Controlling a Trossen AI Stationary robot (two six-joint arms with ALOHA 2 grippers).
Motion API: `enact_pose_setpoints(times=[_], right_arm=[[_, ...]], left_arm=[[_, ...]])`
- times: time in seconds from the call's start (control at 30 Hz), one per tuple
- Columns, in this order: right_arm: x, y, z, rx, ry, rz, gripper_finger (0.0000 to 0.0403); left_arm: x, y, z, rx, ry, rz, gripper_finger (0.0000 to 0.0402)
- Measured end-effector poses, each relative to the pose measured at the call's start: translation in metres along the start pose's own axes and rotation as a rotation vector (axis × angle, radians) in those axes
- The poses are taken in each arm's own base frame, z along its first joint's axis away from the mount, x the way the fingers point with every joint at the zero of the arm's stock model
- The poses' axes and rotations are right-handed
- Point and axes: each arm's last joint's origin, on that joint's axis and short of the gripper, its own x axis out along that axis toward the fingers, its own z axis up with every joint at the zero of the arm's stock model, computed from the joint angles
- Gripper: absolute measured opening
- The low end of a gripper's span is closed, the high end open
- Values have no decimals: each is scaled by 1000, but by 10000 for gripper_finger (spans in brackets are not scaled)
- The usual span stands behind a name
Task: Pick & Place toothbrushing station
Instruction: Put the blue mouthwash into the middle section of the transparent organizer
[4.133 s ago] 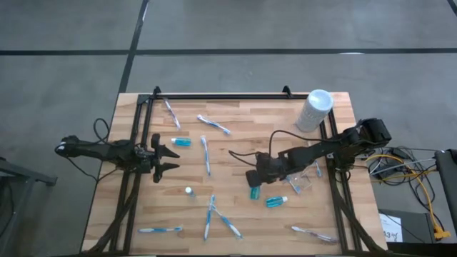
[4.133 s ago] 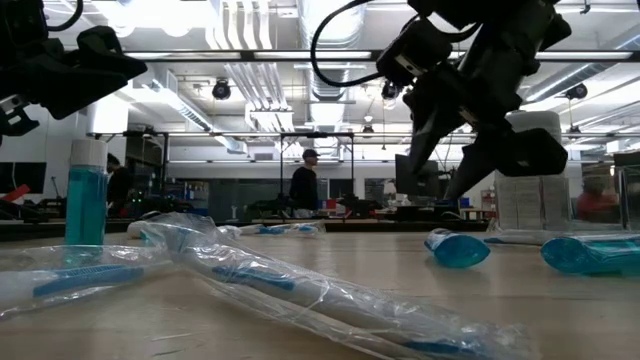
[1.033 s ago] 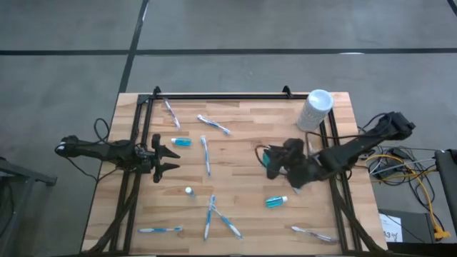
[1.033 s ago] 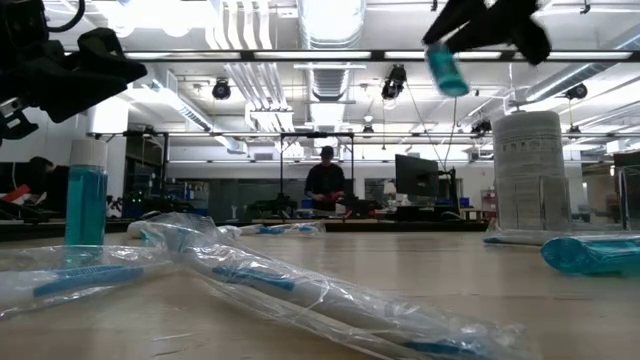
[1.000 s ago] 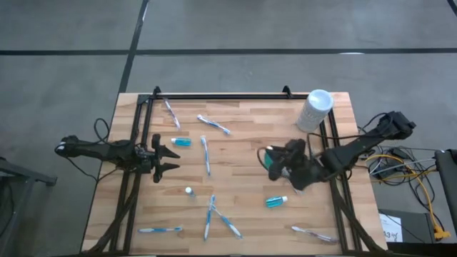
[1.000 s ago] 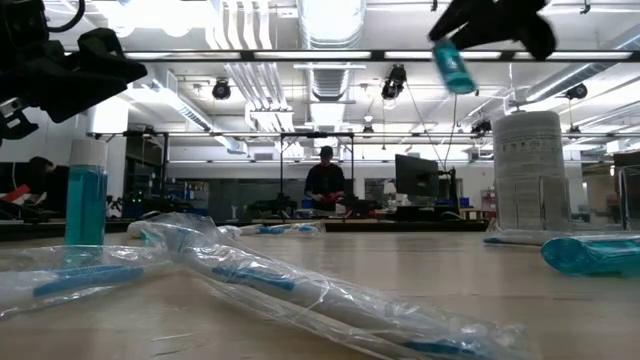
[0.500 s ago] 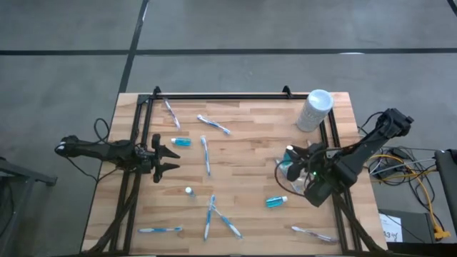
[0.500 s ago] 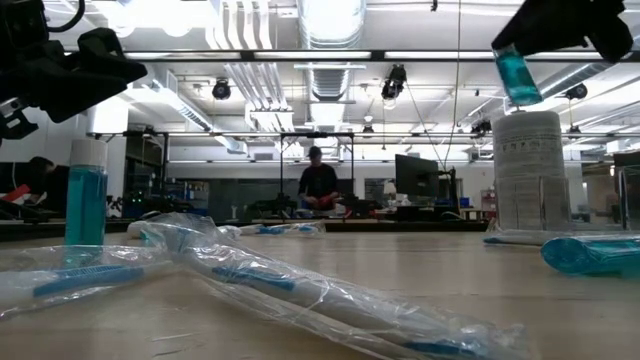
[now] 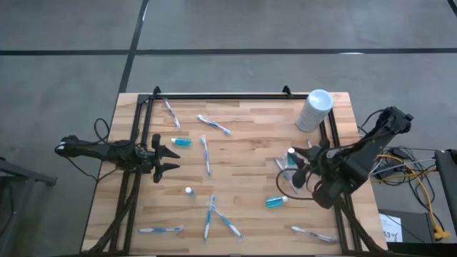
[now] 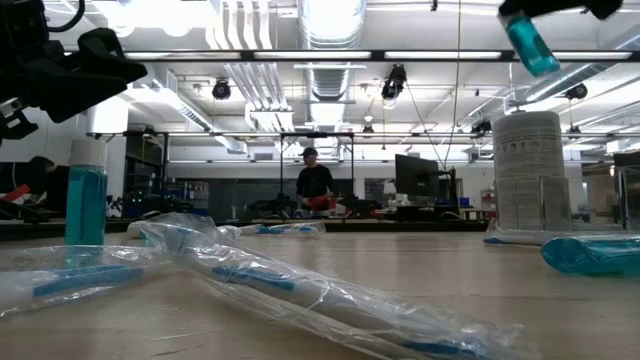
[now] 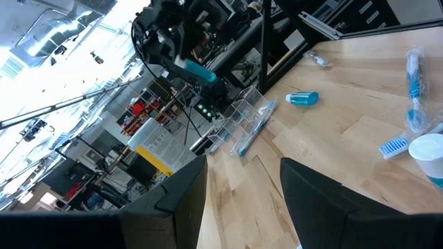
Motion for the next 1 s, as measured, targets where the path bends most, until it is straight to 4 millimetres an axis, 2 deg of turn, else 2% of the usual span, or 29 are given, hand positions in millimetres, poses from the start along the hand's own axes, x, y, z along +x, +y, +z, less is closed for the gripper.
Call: enact_pose_setpoints(times=[0.17, 0.33, 0.53, 0.77, 1.0], right_arm=[[-9, -6, 20, -66, 6, 10, 95], [-17, -13, 35, -131, 92, 26, 95], [-24, -19, 50, -220, 73, 62, 95], [-28, -29, 58, -190, 22, 122, 95], [-29, -19, 63, -261, -59, 254, 95]], left_arm=[[0, 0, 0, 0, 0, 0, 188], [0, 0, 0, 0, 1, 0, 188], [0, 0, 0, 0, 1, 1, 188], [0, 0, 0, 0, 1, 1, 188], [0, 0, 0, 0, 2, 1, 188]])
